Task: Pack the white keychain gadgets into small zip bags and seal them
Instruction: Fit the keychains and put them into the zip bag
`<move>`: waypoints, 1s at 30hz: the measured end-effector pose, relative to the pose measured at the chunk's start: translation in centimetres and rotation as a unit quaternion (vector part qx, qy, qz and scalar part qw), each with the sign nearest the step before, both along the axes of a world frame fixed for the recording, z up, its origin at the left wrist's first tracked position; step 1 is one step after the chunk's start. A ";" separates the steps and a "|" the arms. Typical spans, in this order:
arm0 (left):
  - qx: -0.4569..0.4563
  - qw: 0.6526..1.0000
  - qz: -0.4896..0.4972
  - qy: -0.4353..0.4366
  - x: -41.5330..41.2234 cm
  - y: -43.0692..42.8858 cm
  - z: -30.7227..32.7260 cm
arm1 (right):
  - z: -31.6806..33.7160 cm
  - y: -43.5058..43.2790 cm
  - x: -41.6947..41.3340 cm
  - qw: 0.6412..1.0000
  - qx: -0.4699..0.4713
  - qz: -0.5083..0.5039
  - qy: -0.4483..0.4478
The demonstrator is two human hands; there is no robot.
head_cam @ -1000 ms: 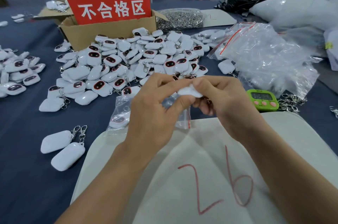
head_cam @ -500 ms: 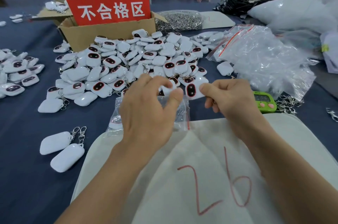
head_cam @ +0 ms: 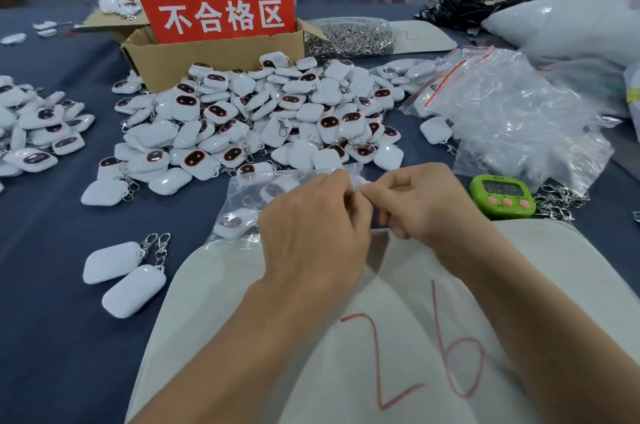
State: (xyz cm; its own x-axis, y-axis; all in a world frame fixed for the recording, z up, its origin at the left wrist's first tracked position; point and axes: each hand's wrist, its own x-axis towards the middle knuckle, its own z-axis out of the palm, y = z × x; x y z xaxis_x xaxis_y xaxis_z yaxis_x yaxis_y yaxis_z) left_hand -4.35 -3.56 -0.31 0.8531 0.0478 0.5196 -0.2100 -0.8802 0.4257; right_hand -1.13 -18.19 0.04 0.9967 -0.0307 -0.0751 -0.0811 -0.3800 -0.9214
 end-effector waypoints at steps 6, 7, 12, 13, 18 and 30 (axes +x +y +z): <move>-0.075 0.995 0.005 -0.059 -0.1 0.7 0.3 | 0.4 0.3 0.0 0.992 0.107 0.046 -0.040; -0.088 0.994 0.011 -0.064 0.0 0.9 0.4 | 0.4 -0.4 0.3 0.992 0.108 0.002 -0.068; -0.124 0.985 0.023 -0.115 0.2 1.3 0.7 | -1.6 -2.1 2.3 0.967 -0.197 -0.104 -0.123; -0.120 0.985 0.016 -0.121 0.2 1.4 0.5 | -2.0 -1.8 2.7 0.963 -0.247 -0.053 -0.098; 0.007 0.997 -0.052 0.049 0.2 0.7 -0.5 | -2.8 -1.3 3.7 0.939 -0.336 0.034 -0.070; -0.035 0.998 -0.008 -0.060 0.5 1.1 -0.2 | -1.2 -2.5 1.6 0.961 -0.176 -0.117 -0.179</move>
